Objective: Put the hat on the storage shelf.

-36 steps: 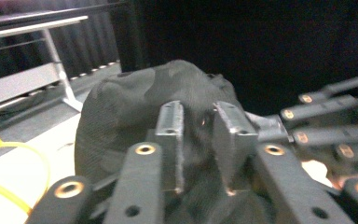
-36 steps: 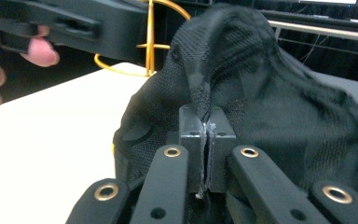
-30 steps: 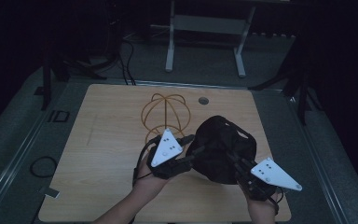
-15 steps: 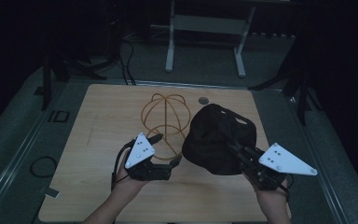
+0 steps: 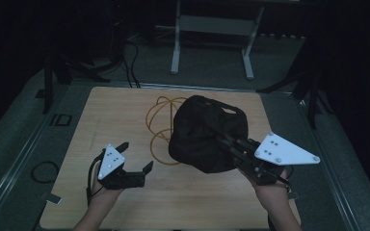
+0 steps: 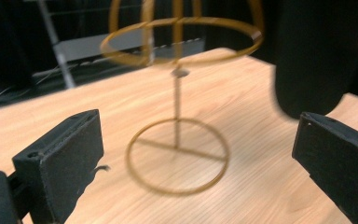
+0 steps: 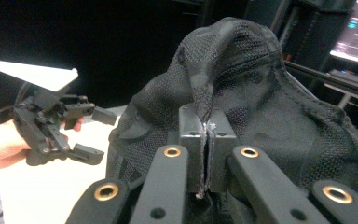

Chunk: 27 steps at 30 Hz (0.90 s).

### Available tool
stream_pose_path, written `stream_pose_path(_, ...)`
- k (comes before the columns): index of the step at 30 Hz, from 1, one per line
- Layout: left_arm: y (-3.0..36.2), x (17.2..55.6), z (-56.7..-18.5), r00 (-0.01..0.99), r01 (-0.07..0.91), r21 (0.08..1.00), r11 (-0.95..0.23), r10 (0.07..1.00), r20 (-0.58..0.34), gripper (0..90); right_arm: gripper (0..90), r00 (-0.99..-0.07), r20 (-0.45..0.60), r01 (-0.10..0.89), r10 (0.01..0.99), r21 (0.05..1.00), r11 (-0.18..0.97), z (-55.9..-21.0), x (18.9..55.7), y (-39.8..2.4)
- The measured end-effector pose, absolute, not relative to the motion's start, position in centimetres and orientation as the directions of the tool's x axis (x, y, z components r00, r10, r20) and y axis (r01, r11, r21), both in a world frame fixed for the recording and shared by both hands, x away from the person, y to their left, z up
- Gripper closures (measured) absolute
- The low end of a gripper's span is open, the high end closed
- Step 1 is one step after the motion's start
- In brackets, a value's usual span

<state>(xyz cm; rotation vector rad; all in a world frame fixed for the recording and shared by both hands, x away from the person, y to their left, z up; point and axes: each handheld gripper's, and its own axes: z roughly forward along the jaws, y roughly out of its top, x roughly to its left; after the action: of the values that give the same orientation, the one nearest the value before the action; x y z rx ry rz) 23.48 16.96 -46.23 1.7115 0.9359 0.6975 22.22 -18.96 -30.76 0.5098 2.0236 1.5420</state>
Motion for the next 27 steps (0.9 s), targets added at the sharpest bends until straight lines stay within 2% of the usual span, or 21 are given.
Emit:
stream_pose_path(5,19.4,23.1,-48.0,0.464,0.274,0.95,-0.151,0.886,0.007,2.6,87.8,-0.803,-0.187,-0.032,0.566,0.962,0.272,-29.6,23.4,-17.2)
stream_pose_path(13,22.7,22.7,-50.1,0.384,0.335,0.936,-0.109,0.923,-0.03,2.6,87.7,-0.838,-0.13,0.023,0.529,0.962,0.272,-28.3,26.9,-14.4)
stream_pose_path(21,24.4,22.2,-51.7,0.303,0.334,0.94,-0.068,0.952,-0.039,2.6,87.6,-0.821,-0.114,0.093,0.56,0.94,0.328,-28.9,30.4,-12.4)
stream_pose_path(27,24.8,22.1,-52.6,0.28,0.341,0.939,-0.034,0.958,-0.067,2.7,87.5,-0.798,-0.107,0.144,0.593,0.922,0.36,-30.1,32.4,-11.4)
